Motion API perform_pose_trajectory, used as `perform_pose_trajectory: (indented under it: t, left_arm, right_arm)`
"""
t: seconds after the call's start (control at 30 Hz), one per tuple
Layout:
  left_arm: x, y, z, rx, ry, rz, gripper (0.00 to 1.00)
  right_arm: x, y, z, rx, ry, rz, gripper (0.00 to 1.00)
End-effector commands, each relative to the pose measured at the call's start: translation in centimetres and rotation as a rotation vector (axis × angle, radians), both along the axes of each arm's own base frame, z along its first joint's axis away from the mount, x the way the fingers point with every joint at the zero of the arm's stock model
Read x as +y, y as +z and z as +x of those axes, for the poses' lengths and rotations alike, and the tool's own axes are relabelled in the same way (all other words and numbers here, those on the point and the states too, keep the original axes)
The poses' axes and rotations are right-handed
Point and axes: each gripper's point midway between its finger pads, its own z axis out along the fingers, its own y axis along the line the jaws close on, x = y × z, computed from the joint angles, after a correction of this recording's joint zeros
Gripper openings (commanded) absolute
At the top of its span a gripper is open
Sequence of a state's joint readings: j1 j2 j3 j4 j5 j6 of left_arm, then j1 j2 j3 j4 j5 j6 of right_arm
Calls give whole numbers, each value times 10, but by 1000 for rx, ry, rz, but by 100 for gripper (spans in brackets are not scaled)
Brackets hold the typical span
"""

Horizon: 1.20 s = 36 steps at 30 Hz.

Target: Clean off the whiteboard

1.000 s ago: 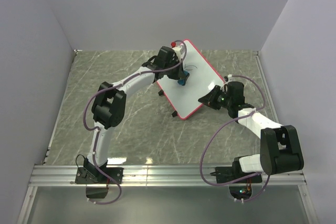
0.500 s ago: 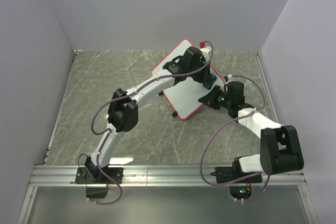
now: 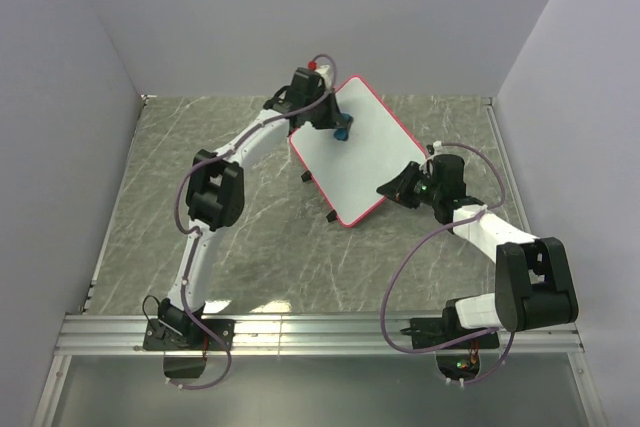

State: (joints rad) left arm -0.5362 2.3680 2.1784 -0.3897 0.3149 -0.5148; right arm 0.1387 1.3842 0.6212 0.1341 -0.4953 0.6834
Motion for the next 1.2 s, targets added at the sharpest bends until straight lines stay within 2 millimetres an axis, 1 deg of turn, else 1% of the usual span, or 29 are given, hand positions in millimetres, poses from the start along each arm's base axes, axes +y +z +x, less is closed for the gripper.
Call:
perform_pose_trajectory:
  t: [0.0,0.03,0.1,0.2,0.23,0.27,0.3,0.33,0.37,0.4,0.43,0.5,0.53,0.57,0.67,0.8,0.87,0.9,0.97,1.0,1.07,1.1,1.17]
  left_arm:
    - [50,-119,-6,199,117,220,0]
    - [53,-116,-6,189,116,224,0]
    - [56,-117,-8,186,115,232,0]
    - [48,-106,-13,177,90,205,0]
    - [38,-96,-18,155,61,186,0]
    - [31,-91,-22,144,40,179,0]
    - [24,-80,-23,122,23,168,0]
    - [8,-69,-33,95,-20,163,0]
    - [0,-63,-36,80,-39,160,0]
    - [-12,-47,-38,50,-58,143,0]
    - [-27,-37,-49,36,-94,129,0]
    - [-45,-17,-58,6,-134,98,0]
    - [-58,-9,-69,-5,-162,81,0]
    - [-66,-2,-74,-16,-185,61,0]
    - [-78,10,-85,-11,-208,18,0]
    - [-75,7,-78,13,-182,3,0]
    - [-66,-2,-69,11,-158,28,0]
    - [-56,-11,-58,23,-135,38,0]
    - [-43,-21,-45,53,-103,39,0]
    - [-28,-33,-33,88,-65,39,0]
    - [-10,-46,-20,117,-24,47,0]
    - [6,-54,-8,131,11,52,0]
    - [23,-65,2,146,47,65,0]
  right_arm:
    - [-14,-78,-65,287,85,-196,0]
    - [-14,-78,-66,287,86,-196,0]
    - [-15,-78,-66,288,84,-196,0]
    - [-14,-78,-65,286,85,-196,0]
    - [-14,-78,-66,289,87,-196,0]
    - [-14,-78,-65,288,86,-198,0]
    - [-14,-78,-65,289,86,-197,0]
    - [-14,-78,-66,289,86,-197,0]
    - [-14,-78,-65,285,86,-198,0]
    - [-14,-79,-66,288,86,-198,0]
    - [-14,-79,-66,289,83,-199,0]
    - [-14,-78,-65,287,81,-199,0]
    - [-14,-79,-65,288,80,-198,0]
    - [-15,-79,-66,288,80,-200,0]
    - [-15,-79,-66,290,77,-201,0]
    - [-15,-78,-65,285,72,-204,0]
    - [-17,-79,-65,289,67,-207,0]
    - [-16,-78,-65,285,66,-207,0]
    - [-17,-78,-65,280,60,-208,0]
    - [-17,-77,-64,273,58,-207,0]
    - [-18,-77,-64,271,53,-209,0]
    - [-18,-77,-65,271,51,-210,0]
    - [-19,-76,-64,268,46,-210,0]
